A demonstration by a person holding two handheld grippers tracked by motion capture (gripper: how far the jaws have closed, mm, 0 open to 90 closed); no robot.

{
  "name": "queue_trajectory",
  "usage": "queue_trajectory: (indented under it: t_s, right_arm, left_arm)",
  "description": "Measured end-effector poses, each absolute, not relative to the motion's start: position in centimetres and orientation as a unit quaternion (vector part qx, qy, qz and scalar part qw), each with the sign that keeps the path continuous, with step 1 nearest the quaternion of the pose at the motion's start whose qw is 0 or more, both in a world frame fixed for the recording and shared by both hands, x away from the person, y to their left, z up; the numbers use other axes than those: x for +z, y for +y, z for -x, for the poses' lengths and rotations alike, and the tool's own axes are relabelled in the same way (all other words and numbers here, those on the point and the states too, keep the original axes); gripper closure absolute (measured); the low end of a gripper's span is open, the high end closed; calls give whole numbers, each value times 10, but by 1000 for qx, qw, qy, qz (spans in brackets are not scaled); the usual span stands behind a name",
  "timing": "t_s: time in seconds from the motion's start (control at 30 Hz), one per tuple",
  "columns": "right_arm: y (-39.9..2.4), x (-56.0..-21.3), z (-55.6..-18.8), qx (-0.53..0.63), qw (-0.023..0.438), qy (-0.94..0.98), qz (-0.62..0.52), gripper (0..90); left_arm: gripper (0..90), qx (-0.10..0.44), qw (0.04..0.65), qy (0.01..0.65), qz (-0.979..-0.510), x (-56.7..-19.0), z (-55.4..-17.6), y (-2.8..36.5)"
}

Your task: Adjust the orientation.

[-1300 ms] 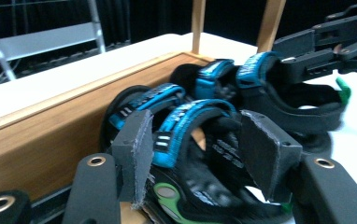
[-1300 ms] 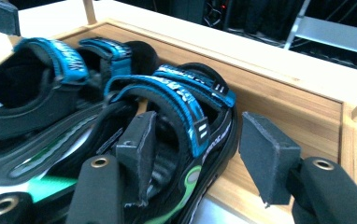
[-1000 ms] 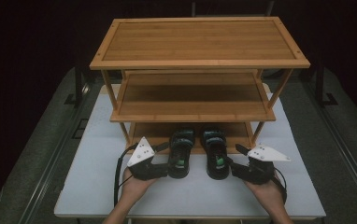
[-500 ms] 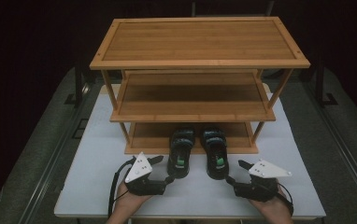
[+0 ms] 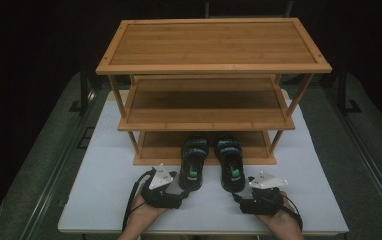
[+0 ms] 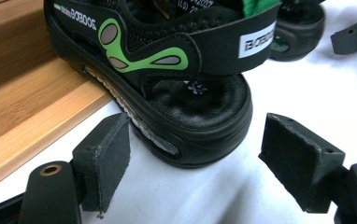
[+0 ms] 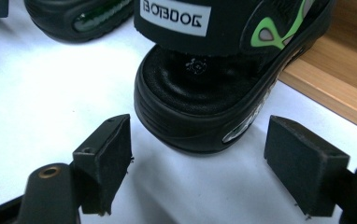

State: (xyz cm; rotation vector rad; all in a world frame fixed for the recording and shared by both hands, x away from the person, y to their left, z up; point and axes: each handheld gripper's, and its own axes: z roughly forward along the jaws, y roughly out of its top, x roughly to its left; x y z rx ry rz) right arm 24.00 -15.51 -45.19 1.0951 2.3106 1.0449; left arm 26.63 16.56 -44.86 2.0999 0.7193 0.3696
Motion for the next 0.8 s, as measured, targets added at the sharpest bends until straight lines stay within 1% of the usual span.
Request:
queue_trajectory:
  t_s: [0.07,0.13,0.17,0.4,0.63,0.8]
  right_arm:
    - [-153,-453,-242,368,189,824,-389,230]
    - [-151,-453,-244,364,193,827,-383,274]
    - [-150,-453,-245,362,192,829,-381,272]
    - [-148,-451,-248,358,195,837,-365,274]
    - [-150,-436,-255,382,193,833,-350,284]
    - [-147,-432,-262,391,188,831,-349,287]
  left_arm:
    - [247,143,427,286,-846,-449,-268,163]
    - [305,145,425,288,-846,-450,-270,162]
    - [333,145,425,288,-846,-450,-270,162]
    - [344,136,433,290,-842,-447,-273,164]
    - [355,130,446,287,-838,-441,-280,164]
    - [356,128,451,290,-834,-439,-288,158]
